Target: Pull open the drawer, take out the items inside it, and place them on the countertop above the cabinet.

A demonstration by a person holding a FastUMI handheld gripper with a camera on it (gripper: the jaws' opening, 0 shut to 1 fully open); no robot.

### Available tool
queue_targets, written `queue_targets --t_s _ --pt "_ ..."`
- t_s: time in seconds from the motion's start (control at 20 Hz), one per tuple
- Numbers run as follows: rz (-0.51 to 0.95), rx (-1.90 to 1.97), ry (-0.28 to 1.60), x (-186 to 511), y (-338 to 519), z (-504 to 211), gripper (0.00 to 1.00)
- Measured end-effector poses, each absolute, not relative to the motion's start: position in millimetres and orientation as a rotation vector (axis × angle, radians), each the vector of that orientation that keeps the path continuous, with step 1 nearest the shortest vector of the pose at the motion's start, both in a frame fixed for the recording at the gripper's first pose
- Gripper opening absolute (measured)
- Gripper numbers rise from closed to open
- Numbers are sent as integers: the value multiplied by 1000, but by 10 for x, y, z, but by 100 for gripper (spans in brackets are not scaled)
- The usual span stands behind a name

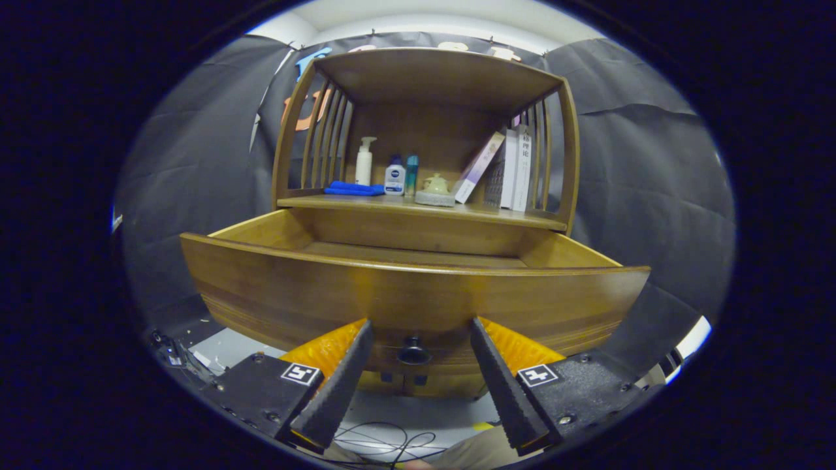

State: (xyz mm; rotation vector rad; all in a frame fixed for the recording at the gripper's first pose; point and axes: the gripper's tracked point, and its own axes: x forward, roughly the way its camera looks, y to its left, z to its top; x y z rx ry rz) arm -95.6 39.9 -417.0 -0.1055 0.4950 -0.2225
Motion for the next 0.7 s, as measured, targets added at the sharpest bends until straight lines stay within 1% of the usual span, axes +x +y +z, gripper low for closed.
queue_targets --t_s 0.4,0.7 --pt "-221 -98 503 -731 365 -4183 95" --pt "-221 -89 483 -389 314 -4144 95"
